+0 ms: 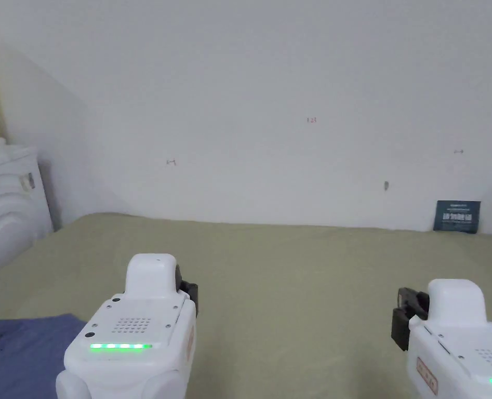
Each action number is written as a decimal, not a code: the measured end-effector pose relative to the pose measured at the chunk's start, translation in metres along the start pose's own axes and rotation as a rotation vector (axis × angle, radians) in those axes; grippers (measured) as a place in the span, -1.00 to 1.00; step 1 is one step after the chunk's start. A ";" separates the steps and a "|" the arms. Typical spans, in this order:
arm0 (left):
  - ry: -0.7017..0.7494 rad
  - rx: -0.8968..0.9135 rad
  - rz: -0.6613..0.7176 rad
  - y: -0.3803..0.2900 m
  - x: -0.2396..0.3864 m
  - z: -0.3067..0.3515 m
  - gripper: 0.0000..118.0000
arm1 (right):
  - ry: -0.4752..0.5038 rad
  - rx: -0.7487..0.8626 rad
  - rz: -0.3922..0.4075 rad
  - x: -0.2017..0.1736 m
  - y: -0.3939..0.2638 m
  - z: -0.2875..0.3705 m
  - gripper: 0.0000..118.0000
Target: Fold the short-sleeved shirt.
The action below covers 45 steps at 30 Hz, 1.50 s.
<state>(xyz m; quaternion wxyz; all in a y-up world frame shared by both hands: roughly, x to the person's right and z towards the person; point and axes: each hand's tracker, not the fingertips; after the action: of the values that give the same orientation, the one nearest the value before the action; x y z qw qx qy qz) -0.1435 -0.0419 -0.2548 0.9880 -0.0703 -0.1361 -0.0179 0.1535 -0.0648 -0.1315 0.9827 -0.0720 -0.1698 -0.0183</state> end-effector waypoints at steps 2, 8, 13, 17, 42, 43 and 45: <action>0.066 -0.022 0.004 -0.003 -0.030 0.005 -1.00 | 0.063 0.005 0.021 -0.025 -0.003 -0.011 -0.98; 0.292 -0.077 0.009 -0.014 -0.121 0.030 -1.00 | 0.294 -0.036 0.037 -0.118 -0.014 -0.046 -0.98; 0.421 -0.116 0.060 -0.027 -0.181 0.051 -1.00 | 0.451 -0.052 0.083 -0.182 -0.022 -0.060 -0.98; 0.464 -0.137 0.076 -0.035 -0.207 0.054 -1.00 | 0.499 -0.062 0.085 -0.210 -0.025 -0.068 -0.98; 0.230 -0.775 0.145 -0.175 -0.305 -0.230 0.91 | 0.477 -0.264 0.142 -0.231 -0.101 -0.137 -0.98; 0.202 -0.826 0.174 -0.185 -0.306 -0.242 0.92 | 0.479 -0.271 0.144 -0.231 -0.103 -0.140 -0.98; 0.187 -0.848 0.167 -0.196 -0.305 -0.258 0.91 | 0.480 -0.278 0.149 -0.231 -0.107 -0.142 -0.98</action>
<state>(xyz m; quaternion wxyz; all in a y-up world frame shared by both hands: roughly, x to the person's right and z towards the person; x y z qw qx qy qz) -0.3787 -0.2675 -0.5570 0.8779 -0.4784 -0.0205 0.0013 -0.0231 -0.1887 -0.3274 0.9741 -0.2118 0.0776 0.0143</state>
